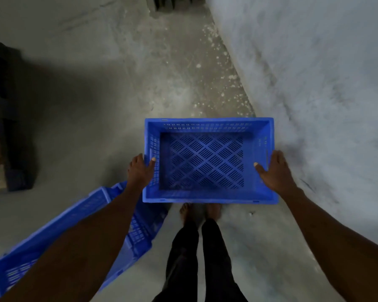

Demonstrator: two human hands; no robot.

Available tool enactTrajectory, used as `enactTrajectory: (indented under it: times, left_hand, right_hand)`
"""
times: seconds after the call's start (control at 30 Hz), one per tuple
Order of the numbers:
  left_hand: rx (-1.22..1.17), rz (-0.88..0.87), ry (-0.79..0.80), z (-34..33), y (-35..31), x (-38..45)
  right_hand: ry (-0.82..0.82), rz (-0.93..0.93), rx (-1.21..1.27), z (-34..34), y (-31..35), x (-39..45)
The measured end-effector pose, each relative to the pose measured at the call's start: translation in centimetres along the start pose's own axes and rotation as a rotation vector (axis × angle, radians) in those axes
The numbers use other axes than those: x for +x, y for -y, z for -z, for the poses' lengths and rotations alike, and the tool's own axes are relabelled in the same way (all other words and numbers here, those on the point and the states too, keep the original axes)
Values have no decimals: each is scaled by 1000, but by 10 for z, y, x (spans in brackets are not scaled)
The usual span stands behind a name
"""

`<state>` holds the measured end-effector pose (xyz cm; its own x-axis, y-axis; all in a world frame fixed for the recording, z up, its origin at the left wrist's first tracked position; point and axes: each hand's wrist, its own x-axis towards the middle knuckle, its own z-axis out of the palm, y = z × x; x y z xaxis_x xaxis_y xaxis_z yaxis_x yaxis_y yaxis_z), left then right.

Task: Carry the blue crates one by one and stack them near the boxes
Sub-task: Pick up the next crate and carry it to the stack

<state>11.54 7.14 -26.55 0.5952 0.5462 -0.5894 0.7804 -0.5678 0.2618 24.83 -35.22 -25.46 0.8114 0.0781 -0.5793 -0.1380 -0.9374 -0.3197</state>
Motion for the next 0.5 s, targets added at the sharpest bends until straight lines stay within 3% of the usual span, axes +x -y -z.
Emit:
enactTrajectory:
  times: [0.13, 0.3, 0.4, 0.5]
  left_hand:
    - [-229, 129, 30, -15, -1, 33]
    - [-788, 299, 123, -29, -7, 66]
    - [-870, 323, 209, -25, -10, 69]
    - [-883, 287, 223, -23, -7, 68]
  right_hand:
    - [-7, -182, 261, -18, -15, 48]
    - [-130, -383, 664, -24, -14, 79]
    - [-19, -472, 934, -19, -17, 91]
    - [99, -481, 974, -11, -23, 94]
